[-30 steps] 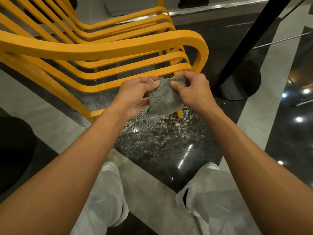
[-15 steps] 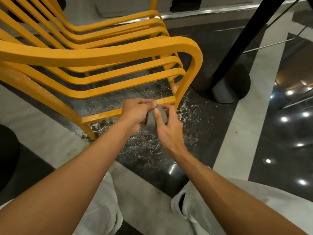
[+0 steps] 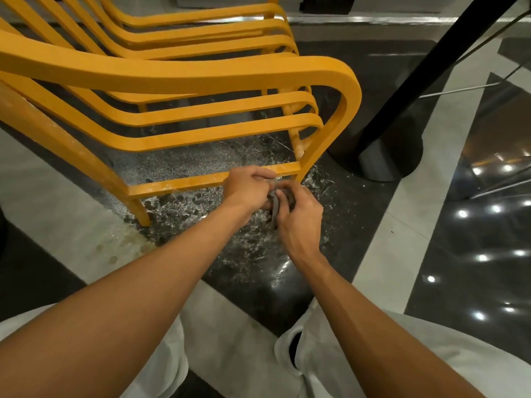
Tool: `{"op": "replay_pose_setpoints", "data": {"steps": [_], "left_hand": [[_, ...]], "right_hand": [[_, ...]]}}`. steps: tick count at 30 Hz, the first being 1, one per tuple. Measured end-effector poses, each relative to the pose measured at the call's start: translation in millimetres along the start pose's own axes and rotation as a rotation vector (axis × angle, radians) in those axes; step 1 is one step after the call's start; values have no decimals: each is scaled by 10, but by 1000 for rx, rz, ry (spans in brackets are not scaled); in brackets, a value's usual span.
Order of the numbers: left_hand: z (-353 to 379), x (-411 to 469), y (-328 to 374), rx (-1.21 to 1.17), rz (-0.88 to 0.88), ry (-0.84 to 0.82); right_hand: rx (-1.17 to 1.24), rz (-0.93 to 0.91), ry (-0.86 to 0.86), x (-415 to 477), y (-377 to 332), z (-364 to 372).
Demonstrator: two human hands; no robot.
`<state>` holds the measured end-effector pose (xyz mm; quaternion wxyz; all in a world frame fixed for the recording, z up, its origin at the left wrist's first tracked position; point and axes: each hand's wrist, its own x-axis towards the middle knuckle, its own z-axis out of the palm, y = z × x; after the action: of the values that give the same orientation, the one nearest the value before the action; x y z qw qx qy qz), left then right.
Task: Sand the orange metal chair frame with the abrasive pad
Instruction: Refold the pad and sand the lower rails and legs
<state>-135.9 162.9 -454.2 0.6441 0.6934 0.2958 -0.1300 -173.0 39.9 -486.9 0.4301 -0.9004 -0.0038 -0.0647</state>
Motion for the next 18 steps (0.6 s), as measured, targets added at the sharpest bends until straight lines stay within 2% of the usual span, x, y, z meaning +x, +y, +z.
{"op": "replay_pose_setpoints", "data": {"steps": [4,11,18], "left_hand": [[44,79,-3,10,8,-18],[66,110,40,19,33,-78],[-17,130,127,82,90,-83]], "right_hand": [[-89,17,38,4,-9,-14],[-111,40,62,54,5,-8],[303,303,-118,284,-18,-134]]}}
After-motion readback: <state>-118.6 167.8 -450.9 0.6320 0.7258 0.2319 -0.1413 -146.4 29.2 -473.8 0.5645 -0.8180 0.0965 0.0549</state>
